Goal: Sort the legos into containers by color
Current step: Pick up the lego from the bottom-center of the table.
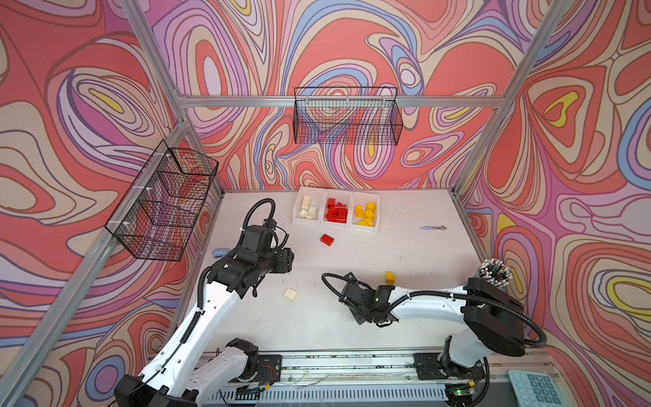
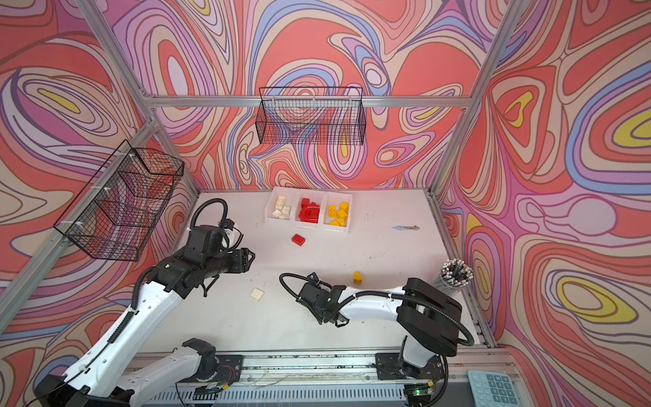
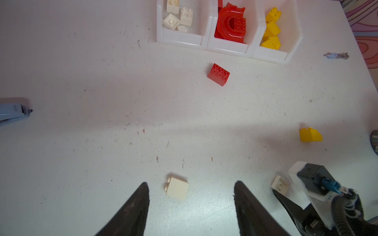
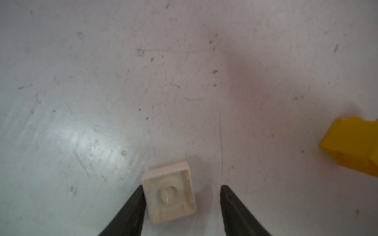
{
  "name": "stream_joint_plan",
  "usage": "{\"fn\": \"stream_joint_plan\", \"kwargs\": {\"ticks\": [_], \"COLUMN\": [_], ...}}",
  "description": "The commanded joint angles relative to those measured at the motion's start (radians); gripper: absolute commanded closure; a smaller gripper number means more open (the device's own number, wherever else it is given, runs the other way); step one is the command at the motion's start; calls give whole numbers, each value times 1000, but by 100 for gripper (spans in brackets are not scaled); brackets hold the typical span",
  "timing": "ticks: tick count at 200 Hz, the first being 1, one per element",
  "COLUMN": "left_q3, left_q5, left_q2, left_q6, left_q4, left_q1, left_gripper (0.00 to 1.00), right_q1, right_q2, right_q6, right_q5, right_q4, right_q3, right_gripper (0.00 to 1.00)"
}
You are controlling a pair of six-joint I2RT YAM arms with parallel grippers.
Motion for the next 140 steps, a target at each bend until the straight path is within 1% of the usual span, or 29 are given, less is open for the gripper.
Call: {"fn": "stream_joint_plan", "kwargs": {"ticks": [1,38,74,117,140], "left_q3": [-12,-11,-12,-13,-12], "left_q5": [-19,-18,-19,-18,-19], "left_q2": [-16,-12,-12,-10,-10], "left_q6": [1,1,1,1,-1], "left_q4": [-3,-2,-3,-4,-3], "left_q1": [6,6,6,5,5], "left_gripper": [34,34,34,34,34], "right_q1": [-21,-29,-30,-34,-37], "right_q2": [5,-5,-1,2,2], "right_q6": [-20,-34,-14,-5,-8], "right_q5": [-18,-85,-148,-148,-137], "right_q4": [3,37,78,86,81], "right_q3": [13,-3,-31,-46,-37], "right_gripper": [43,49,56,62,68]}}
